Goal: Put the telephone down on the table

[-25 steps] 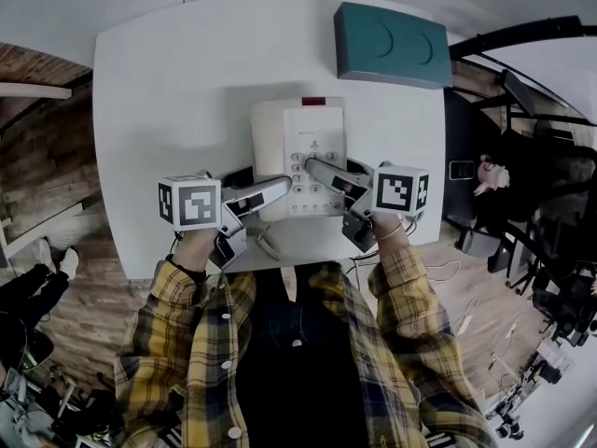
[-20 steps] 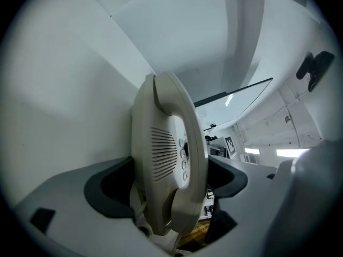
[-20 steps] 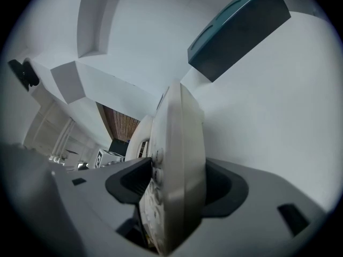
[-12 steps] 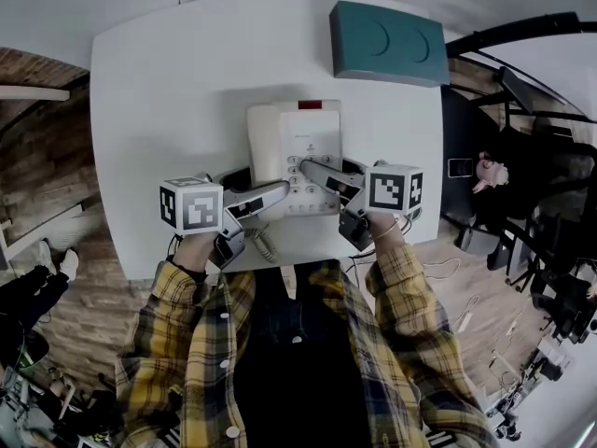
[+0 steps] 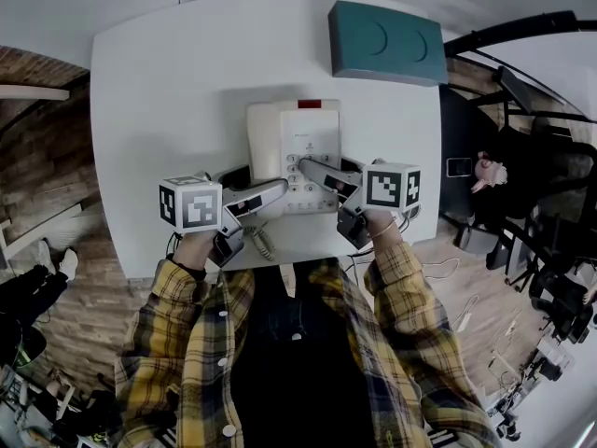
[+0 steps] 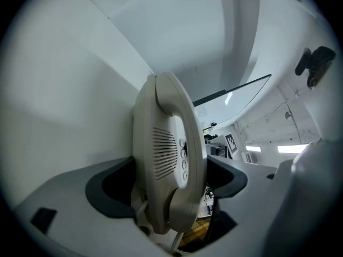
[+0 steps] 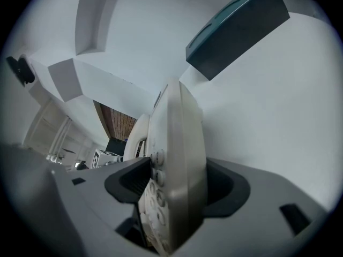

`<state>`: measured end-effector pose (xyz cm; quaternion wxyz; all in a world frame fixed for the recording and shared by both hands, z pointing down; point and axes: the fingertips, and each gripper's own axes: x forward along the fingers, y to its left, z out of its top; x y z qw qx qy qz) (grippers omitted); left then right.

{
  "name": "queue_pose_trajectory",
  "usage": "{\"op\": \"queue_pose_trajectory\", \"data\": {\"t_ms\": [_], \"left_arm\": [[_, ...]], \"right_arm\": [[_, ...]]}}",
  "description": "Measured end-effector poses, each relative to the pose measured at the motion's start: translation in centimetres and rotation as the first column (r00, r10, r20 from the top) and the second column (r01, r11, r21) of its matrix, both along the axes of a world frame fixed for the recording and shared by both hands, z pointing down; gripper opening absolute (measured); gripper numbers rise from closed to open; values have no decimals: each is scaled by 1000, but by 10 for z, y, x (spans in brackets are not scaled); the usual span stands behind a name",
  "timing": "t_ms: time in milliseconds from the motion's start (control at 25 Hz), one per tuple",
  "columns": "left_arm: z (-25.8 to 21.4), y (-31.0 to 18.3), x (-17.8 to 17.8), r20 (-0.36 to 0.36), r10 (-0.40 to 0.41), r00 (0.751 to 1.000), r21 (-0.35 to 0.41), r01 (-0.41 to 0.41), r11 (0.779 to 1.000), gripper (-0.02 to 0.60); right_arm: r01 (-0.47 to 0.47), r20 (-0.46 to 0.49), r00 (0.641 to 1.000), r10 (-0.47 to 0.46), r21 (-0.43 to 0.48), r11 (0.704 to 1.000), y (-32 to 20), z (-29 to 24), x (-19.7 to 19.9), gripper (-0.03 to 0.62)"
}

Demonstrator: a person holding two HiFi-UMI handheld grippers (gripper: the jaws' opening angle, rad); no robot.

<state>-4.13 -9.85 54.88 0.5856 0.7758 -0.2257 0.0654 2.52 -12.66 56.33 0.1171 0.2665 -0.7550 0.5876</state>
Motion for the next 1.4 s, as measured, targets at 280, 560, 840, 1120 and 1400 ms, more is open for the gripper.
{"op": "queue_pose_trajectory", "data": {"t_ms": [280, 560, 840, 1120, 1400], "left_arm": [[1, 1, 0, 25, -2, 1000, -1, 2, 1000, 388], [4, 3, 4, 89, 9, 996, 1, -9, 1000, 390], [6, 6, 4, 172, 19, 985, 3, -19, 1000, 390], [8, 5, -2, 289, 18, 957, 51, -34, 998, 388], [11, 8, -4, 343, 12, 939, 86, -44, 995, 387]], "right_arm": [[-6, -50, 999, 6, 7, 1000, 1, 1, 2, 285], [-10, -104, 994, 11, 6, 1000, 3, 4, 7, 291], [-14, -178, 984, 19, 25, 1000, 5, 4, 10, 299], [-20, -227, 973, 31, 47, 999, 4, 5, 14, 302], [-19, -267, 963, 36, 64, 998, 5, 2, 14, 301]]}}
